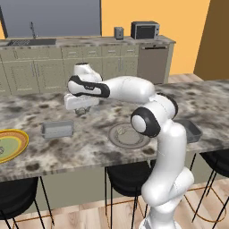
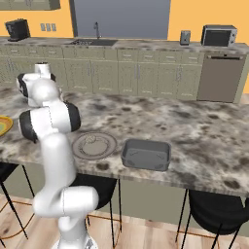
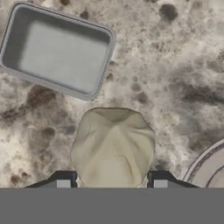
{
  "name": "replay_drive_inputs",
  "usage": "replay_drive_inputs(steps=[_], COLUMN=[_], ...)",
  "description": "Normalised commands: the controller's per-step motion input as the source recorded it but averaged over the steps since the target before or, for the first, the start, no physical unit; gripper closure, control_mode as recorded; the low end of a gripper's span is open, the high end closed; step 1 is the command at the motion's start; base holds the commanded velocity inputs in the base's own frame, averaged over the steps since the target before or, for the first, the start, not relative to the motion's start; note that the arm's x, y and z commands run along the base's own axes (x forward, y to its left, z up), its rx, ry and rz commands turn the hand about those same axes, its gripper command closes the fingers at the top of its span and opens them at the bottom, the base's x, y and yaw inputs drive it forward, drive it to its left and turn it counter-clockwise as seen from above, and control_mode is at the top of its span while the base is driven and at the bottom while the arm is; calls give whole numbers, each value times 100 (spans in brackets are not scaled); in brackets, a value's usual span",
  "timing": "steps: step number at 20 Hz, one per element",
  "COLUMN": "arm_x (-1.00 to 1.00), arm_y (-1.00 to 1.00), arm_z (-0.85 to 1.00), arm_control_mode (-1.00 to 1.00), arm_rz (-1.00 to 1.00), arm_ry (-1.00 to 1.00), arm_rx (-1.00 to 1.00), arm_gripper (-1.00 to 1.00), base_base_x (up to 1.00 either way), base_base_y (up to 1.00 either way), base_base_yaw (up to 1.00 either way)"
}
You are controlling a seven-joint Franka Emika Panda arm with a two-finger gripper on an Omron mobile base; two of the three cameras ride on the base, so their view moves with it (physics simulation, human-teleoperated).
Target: Place two dumplings into each of the tupperware containers and then place the containers in the fridge.
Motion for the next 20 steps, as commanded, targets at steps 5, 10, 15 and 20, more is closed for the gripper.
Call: replay_drive_inputs(steps=[5, 10, 15, 20], arm_x=[0, 0, 0, 0], arm_y=[-100, -100, -100, -100], arm_z=[-2, 0, 0, -3], arm_control_mode=[-100, -100, -100, -100], arm_rz=[-16, -15, -19, -19], arm_ry=[0, 0, 1, 5], arm_rx=[0, 3, 2, 0], arm_gripper=[100, 100, 100, 100], base_base_x=[0, 0, 0, 0], base_base_y=[0, 0, 0, 0], base_base_yaw=[0, 0, 0, 0])
